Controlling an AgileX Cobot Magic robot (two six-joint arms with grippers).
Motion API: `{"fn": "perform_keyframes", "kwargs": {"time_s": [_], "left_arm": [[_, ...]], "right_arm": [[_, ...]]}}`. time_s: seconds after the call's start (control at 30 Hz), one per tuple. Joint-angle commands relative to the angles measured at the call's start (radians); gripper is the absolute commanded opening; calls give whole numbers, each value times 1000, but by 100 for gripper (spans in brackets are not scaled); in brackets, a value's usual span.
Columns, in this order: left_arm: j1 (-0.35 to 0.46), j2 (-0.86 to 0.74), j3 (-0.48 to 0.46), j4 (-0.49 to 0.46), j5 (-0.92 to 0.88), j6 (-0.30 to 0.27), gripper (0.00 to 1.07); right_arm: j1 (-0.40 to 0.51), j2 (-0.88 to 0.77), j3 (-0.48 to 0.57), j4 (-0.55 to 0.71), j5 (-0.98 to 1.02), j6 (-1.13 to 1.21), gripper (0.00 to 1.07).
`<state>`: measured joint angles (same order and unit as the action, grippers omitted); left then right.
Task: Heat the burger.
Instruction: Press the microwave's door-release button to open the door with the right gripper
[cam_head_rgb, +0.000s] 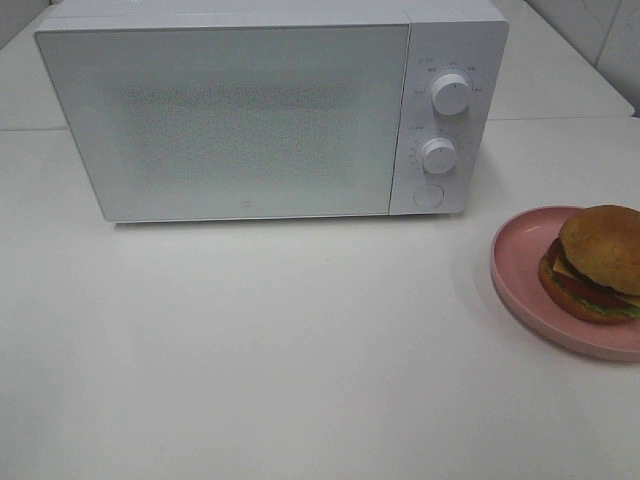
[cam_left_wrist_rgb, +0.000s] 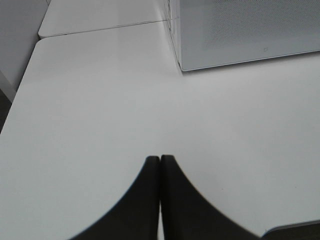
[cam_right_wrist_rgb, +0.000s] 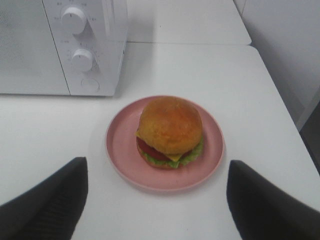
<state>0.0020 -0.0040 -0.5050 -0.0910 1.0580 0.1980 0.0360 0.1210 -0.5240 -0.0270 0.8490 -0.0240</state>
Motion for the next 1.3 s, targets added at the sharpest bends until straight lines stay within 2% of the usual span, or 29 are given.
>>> {"fn": "perform_keyframes", "kwargs": {"time_s": [0.03, 0.27, 0.77, 0.97, 1.03, 1.13, 1.2, 1.23, 1.3], "left_arm": [[1, -21, 0, -5, -14, -5, 0], [1, -21, 0, -5, -14, -5, 0], [1, -21, 0, -5, -14, -5, 0], [1, -21, 0, -5, -14, -5, 0], [1, -21, 0, -5, -14, -5, 0], [1, -21, 0, -5, -14, -5, 0], [1, -21, 0, -5, -14, -5, 0], [1, -21, 0, -5, -14, -5, 0], [1, -21, 0, -5, -14, -5, 0]], "right_arm": [[-2, 66, -3, -1, -121, -8, 74], [-2, 218, -3, 2, -327, -8, 74], [-2, 502, -3, 2, -618, -8, 74], [-2, 641, -3, 0, -823, -8, 72], [-2, 726, -3, 0, -932, -9, 65], [-2, 748, -3, 0, -954, -9, 62], [-2, 809, -3, 0, -1011, -12, 52], [-2, 809, -3, 0, -1011, -12, 52], [-1, 885, -3, 0, -1078, -12, 32]]}}
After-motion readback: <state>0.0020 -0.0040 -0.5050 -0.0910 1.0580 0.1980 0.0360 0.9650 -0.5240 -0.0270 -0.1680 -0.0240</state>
